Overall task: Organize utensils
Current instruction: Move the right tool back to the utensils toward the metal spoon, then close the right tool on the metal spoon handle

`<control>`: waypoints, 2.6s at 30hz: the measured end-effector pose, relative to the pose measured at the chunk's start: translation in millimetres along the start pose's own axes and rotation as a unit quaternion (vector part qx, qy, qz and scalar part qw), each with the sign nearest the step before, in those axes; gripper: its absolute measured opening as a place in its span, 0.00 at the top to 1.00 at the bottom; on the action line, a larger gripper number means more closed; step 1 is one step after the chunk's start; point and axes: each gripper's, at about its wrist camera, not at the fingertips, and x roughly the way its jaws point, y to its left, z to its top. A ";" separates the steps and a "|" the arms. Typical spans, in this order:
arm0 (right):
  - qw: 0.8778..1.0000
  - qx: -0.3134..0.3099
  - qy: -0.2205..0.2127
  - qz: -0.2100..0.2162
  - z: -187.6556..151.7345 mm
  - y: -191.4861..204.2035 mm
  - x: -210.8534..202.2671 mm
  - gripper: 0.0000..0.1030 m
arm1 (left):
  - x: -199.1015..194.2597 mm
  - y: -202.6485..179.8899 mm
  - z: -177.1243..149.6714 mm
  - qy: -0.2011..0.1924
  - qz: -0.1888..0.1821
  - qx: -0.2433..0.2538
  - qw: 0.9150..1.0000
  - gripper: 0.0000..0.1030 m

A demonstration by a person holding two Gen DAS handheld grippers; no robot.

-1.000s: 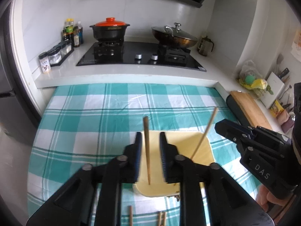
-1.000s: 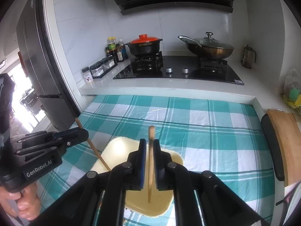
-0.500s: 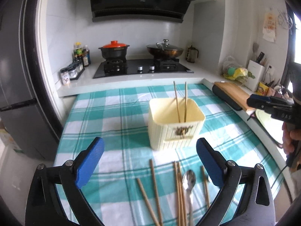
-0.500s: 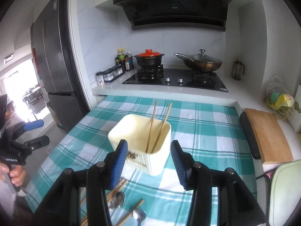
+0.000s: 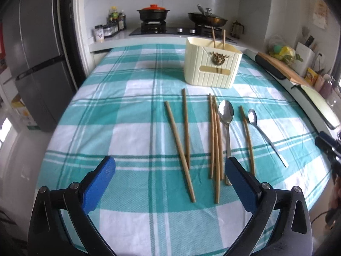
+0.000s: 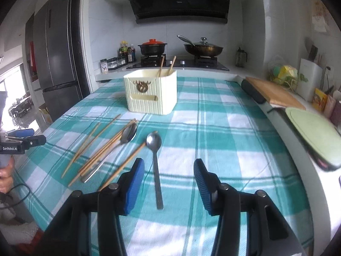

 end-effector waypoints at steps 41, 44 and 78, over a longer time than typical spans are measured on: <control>0.992 0.008 0.116 0.041 -3.5 5.1 85.9 0.52 | 24.4 21.1 -29.6 0.030 -0.004 -0.051 0.998 0.01; 0.991 -0.006 0.123 0.044 0.8 11.2 97.4 0.52 | 26.6 21.8 -34.9 0.038 -0.006 -0.051 0.998 0.01; 0.989 0.022 0.131 -0.067 -0.7 -8.1 124.0 0.80 | 129.9 21.7 37.1 0.061 0.050 -0.068 0.995 0.01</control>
